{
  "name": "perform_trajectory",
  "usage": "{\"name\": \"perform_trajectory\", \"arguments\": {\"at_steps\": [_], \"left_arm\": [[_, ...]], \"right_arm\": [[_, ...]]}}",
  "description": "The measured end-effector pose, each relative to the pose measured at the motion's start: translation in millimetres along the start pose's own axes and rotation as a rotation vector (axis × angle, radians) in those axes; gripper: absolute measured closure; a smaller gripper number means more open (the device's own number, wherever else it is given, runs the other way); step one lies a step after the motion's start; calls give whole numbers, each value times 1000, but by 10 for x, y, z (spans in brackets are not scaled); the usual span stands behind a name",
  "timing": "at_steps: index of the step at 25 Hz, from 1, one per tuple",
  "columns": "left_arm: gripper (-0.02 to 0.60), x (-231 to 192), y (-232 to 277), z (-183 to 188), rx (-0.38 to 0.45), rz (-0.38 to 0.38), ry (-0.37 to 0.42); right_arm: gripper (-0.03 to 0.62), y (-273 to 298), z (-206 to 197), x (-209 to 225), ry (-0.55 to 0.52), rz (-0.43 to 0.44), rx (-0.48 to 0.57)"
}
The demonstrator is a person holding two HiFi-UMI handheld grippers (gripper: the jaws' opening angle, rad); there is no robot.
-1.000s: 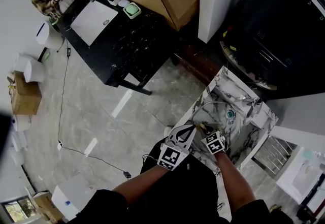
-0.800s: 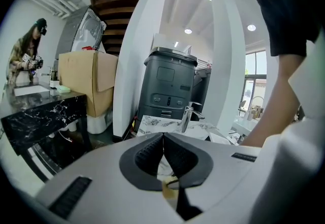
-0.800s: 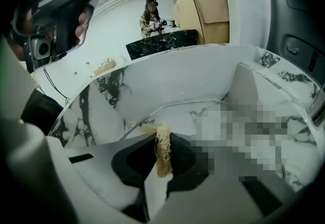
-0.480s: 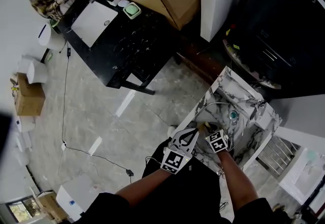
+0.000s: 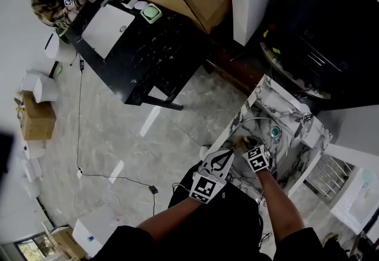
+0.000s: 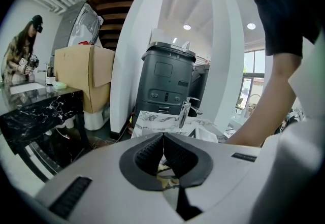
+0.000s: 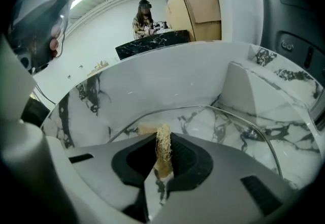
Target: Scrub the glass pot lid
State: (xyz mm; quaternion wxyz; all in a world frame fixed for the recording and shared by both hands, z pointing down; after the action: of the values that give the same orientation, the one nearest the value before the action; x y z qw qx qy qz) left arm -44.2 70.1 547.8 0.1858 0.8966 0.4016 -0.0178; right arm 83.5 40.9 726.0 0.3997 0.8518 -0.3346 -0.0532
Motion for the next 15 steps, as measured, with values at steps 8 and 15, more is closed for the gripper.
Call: {"name": "perform_trajectory", "arguments": {"at_steps": [8, 15], "left_arm": [[565, -2, 43, -14, -4, -15, 2], [565, -9, 30, -45, -14, -10, -6]], "right_arm": [[534, 39, -7, 132, 21, -34, 7], [534, 27, 9, 226, 53, -78, 26]]}}
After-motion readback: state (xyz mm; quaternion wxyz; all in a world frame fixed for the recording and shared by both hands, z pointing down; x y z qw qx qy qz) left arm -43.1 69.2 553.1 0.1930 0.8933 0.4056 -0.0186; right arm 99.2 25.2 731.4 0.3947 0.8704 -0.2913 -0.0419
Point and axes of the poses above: the fingertips, and each gripper's own axes: y forward along the fingers, x to its right, z out of its top, the point moved 7 cm from there along -y, backward along the fingers, and after that the axes turned 8 degrees about x, right-handed, at the moved point
